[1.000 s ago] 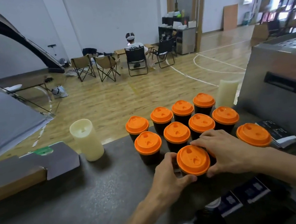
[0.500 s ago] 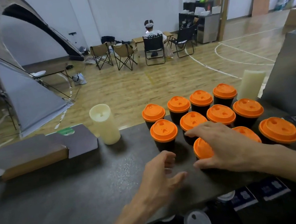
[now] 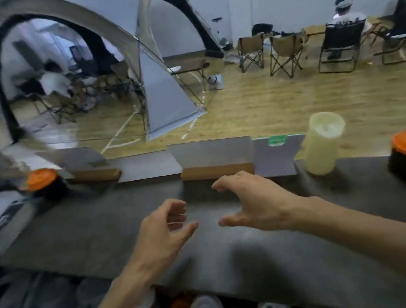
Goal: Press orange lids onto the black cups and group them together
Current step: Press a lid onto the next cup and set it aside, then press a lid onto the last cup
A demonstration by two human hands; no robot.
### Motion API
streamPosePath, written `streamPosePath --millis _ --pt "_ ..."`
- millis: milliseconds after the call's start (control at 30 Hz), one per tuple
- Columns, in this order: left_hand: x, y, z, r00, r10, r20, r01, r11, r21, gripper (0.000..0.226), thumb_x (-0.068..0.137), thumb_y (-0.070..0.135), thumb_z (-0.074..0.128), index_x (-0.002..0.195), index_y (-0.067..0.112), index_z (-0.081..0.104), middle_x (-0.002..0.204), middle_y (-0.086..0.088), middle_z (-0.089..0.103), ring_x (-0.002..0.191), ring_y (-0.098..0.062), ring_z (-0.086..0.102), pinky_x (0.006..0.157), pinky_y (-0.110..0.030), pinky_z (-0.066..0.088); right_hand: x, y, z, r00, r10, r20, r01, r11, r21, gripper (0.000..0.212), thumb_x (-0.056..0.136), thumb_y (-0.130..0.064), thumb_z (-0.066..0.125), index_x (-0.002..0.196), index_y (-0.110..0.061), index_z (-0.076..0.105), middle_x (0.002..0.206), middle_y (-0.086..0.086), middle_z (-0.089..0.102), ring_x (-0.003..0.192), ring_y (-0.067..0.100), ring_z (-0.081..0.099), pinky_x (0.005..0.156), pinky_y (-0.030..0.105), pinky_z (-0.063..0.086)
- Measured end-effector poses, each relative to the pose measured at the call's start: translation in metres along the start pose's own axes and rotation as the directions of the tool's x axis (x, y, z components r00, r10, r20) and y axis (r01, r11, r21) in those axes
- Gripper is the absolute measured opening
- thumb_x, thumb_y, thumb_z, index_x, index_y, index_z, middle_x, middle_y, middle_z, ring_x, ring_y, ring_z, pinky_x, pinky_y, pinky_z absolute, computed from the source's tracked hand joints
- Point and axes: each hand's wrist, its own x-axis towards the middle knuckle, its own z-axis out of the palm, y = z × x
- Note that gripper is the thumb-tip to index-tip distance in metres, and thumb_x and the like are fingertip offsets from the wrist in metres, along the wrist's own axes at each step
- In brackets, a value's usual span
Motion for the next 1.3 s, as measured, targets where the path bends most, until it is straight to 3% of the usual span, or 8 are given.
streamPosePath --millis 233,400,600,767,900,1067,1200,1300 --pt "0.038 -0.131 -0.141 0.947 -0.179 -0.265 0.203 0.977 0.062 0.046 0.078 0.02 0.085 0.118 0.015 0.063 0.106 -0.001 0.068 0.092 -0.012 0.068 0.082 -0.021 0.054 0.174 -0.111 0.065 0.989 -0.108 0.098 0.094 0.986 0.139 0.073 0.084 -0.049 0.073 0.145 -0.023 0.044 0.141 0.0 0.055 0.128 0.018 0.051 0.106 0.037 0.044" --pt "0.08 -0.217 -0.217 0.878 -0.276 -0.391 0.349 0.928 0.128 0.065 0.078 0.02 0.085 0.134 0.007 0.054 0.128 -0.014 0.062 0.115 -0.029 0.062 0.097 -0.036 0.048 0.289 -0.172 0.109 0.987 -0.122 0.103 0.079 0.934 0.348 0.071 0.09 -0.038 0.071 0.149 -0.017 0.039 0.147 0.008 0.05 0.133 0.022 0.05 0.108 0.037 0.044" --pt "0.134 -0.284 -0.273 0.85 -0.367 -0.377 0.452 0.877 0.165 0.062 0.079 0.018 0.082 0.133 0.008 0.052 0.133 -0.013 0.062 0.12 -0.03 0.059 0.09 -0.032 0.043 0.403 -0.224 0.16 0.991 -0.066 0.114 0.002 0.872 0.49 0.075 0.095 -0.03 0.066 0.156 -0.013 0.026 0.157 0.01 0.038 0.142 0.028 0.039 0.113 0.035 0.032" --pt "0.17 -0.324 -0.29 0.882 -0.361 -0.302 0.432 0.877 0.213 0.067 0.076 0.022 0.084 0.133 0.018 0.049 0.132 -0.008 0.062 0.121 -0.031 0.056 0.088 -0.033 0.041 0.458 -0.234 0.192 0.992 -0.04 0.118 -0.031 0.838 0.544 0.073 0.09 -0.031 0.072 0.149 -0.013 0.035 0.149 0.011 0.048 0.137 0.029 0.045 0.11 0.033 0.034" --pt "0.178 -0.333 -0.293 0.915 -0.301 -0.269 0.353 0.919 0.174 0.076 0.073 0.047 0.086 0.137 0.026 0.051 0.132 0.0 0.063 0.118 -0.023 0.058 0.098 -0.042 0.047 0.469 -0.229 0.2 0.991 -0.062 0.122 -0.017 0.828 0.561 0.074 0.088 -0.037 0.074 0.149 -0.014 0.039 0.149 0.01 0.049 0.136 0.028 0.045 0.113 0.038 0.036" --pt "0.161 -0.296 -0.274 0.949 -0.227 -0.22 0.252 0.964 0.091 0.072 0.073 0.033 0.088 0.136 0.023 0.054 0.126 0.006 0.063 0.117 -0.014 0.059 0.096 -0.03 0.047 0.424 -0.2 0.177 0.996 -0.082 0.041 0.044 0.822 0.568 0.071 0.081 -0.048 0.077 0.138 -0.016 0.052 0.135 0.005 0.06 0.123 0.021 0.057 0.104 0.038 0.047" --pt "0.133 -0.246 -0.231 0.982 -0.16 -0.104 0.166 0.985 0.049 0.091 0.065 0.035 0.091 0.143 0.021 0.048 0.137 0.004 0.057 0.124 -0.012 0.056 0.11 -0.039 0.045 0.349 -0.151 0.143 0.998 -0.043 0.038 0.015 0.833 0.553 0.065 0.082 -0.042 0.078 0.137 -0.02 0.052 0.132 -0.002 0.063 0.12 0.014 0.058 0.103 0.04 0.05" --pt "0.12 -0.198 -0.183 0.997 -0.068 -0.033 0.069 0.997 0.032 0.088 0.069 0.032 0.091 0.144 0.021 0.047 0.137 0.007 0.053 0.122 -0.004 0.055 0.104 -0.018 0.045 0.276 -0.112 0.11 0.999 0.004 0.036 -0.023 0.842 0.538 0.063 0.083 -0.033 0.079 0.138 -0.023 0.05 0.13 -0.003 0.064 0.113 0.007 0.061 0.101 0.032 0.05"
